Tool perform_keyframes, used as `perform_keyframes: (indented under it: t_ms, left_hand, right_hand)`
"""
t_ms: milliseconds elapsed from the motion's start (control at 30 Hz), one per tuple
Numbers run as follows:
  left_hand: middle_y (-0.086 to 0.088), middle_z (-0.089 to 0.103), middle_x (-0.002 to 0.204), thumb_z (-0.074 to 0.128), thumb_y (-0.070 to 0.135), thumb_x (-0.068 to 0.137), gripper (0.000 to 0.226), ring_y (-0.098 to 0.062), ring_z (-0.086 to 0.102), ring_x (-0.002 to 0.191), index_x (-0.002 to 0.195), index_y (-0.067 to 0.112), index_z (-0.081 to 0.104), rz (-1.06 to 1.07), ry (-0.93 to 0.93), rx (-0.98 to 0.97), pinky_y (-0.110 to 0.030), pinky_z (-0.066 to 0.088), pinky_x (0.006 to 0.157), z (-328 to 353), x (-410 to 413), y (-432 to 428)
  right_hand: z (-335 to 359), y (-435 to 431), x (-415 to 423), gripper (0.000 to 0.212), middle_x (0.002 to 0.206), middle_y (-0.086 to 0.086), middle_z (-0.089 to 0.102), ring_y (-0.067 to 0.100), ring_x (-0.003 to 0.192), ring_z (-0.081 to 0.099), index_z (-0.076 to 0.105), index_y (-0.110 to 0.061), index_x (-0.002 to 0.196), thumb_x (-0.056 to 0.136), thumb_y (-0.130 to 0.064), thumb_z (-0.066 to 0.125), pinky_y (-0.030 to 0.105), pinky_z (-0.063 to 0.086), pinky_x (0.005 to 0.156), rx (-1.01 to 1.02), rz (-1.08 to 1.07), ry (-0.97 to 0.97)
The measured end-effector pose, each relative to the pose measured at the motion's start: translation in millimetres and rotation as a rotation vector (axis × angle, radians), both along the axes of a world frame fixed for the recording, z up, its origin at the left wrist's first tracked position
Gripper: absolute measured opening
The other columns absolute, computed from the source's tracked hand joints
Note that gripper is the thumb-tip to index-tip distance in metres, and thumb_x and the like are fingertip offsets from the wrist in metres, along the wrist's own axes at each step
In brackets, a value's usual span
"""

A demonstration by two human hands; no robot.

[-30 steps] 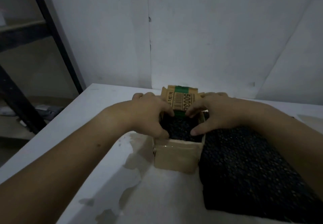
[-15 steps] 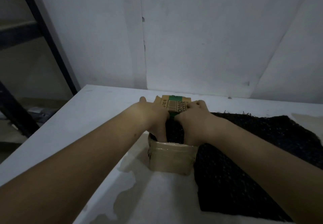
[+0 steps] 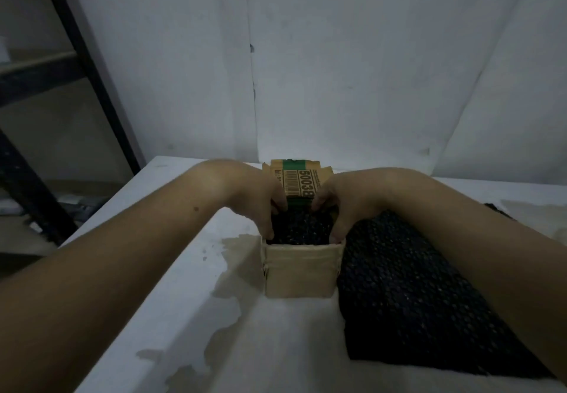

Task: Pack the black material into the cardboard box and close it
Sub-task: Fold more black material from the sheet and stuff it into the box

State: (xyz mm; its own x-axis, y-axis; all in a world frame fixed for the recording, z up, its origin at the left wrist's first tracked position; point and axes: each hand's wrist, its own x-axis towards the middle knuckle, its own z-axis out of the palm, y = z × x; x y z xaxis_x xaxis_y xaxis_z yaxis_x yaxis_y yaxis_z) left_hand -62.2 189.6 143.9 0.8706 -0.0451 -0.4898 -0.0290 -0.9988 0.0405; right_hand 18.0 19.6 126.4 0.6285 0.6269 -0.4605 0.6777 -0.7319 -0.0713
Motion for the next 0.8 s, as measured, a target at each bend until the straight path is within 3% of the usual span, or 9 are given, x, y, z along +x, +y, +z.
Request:
perform_keyframes:
  t_ms: [133,233,333,467,533,600,700,800]
  left_hand:
    - [0.004,0.065,0.121,0.076,0.044,0.079,0.059,-0.017,0.061,0.102,0.134,0.029,0.06,-0.015,-0.014,0.131,-0.03,0.052,0.084,-13.7,5.7,-9.8]
    - [0.001,0.066,0.102,0.071,0.035,0.082,0.039,-0.016,0.058,0.081,0.119,0.023,0.064,-0.02,-0.031,0.22,-0.027,0.046,0.064,-27.6,10.4,-17.7]
    - [0.0,0.06,0.101,0.063,0.025,0.086,0.031,-0.019,0.05,0.083,0.116,0.022,0.062,-0.024,-0.079,0.281,-0.031,0.036,0.073,-40.9,11.2,-22.5]
    - [-0.002,0.058,0.104,0.059,0.023,0.084,0.032,-0.022,0.045,0.088,0.116,0.025,0.062,-0.019,-0.106,0.219,-0.033,0.032,0.077,-42.6,9.2,-16.5]
    - [-0.001,0.058,0.106,0.059,0.025,0.083,0.034,-0.029,0.043,0.098,0.117,0.03,0.062,-0.018,-0.137,0.165,-0.034,0.036,0.077,-44.2,9.4,-9.7]
    - [0.0,0.059,0.103,0.061,0.025,0.08,0.036,-0.033,0.04,0.104,0.115,0.033,0.062,-0.023,-0.189,0.099,-0.037,0.042,0.081,-45.9,10.8,-3.7]
    - [0.008,0.064,0.102,0.07,0.038,0.069,0.047,-0.021,0.054,0.1,0.116,0.037,0.065,0.024,-0.104,-0.057,-0.043,0.051,0.091,-31.8,11.8,1.4]
    - [0.016,0.066,0.117,0.077,0.054,0.058,0.072,-0.009,0.06,0.107,0.127,0.038,0.063,0.073,0.021,-0.215,-0.038,0.049,0.1,-18.8,11.5,3.6]
  right_hand:
    - [-11.7,18.8,-12.2,0.069,0.127,-0.002,0.059,0.025,0.12,0.05,0.054,-0.029,0.135,0.073,-0.048,0.078,0.045,0.03,0.107,-0.192,0.063,-0.25]
    - [-33.6,28.1,-14.6,0.041,0.117,0.003,0.058,0.028,0.122,0.042,0.06,-0.023,0.117,0.079,-0.03,0.071,0.047,0.022,0.109,-0.209,0.079,-0.379]
    - [-48.3,28.3,-17.8,0.019,0.116,0.007,0.058,0.03,0.123,0.04,0.054,-0.021,0.097,0.08,-0.017,0.062,0.046,0.021,0.111,-0.169,0.109,-0.486]
    - [-51.9,25.0,-11.6,0.035,0.122,0.01,0.054,0.031,0.13,0.033,0.062,-0.022,0.111,0.076,-0.021,0.065,0.049,0.017,0.114,-0.161,0.089,-0.42]
    - [-47.3,20.8,-2.9,0.055,0.131,0.01,0.049,0.032,0.135,0.028,0.06,-0.026,0.122,0.07,-0.041,0.071,0.052,0.016,0.116,-0.152,0.041,-0.272]
    - [-32.3,13.5,2.5,0.084,0.14,0.005,0.047,0.029,0.136,0.032,0.052,-0.032,0.134,0.058,-0.064,0.069,0.052,0.025,0.115,-0.155,0.009,-0.123]
    - [-11.0,1.3,6.3,0.101,0.145,-0.006,0.046,0.018,0.132,0.042,0.044,-0.034,0.143,0.053,-0.073,0.068,0.042,0.037,0.111,-0.031,-0.006,0.054]
    - [-10.0,-4.5,3.4,0.101,0.143,-0.012,0.05,0.012,0.127,0.048,0.048,-0.032,0.142,0.056,-0.08,0.07,0.038,0.038,0.11,0.084,-0.013,0.078]
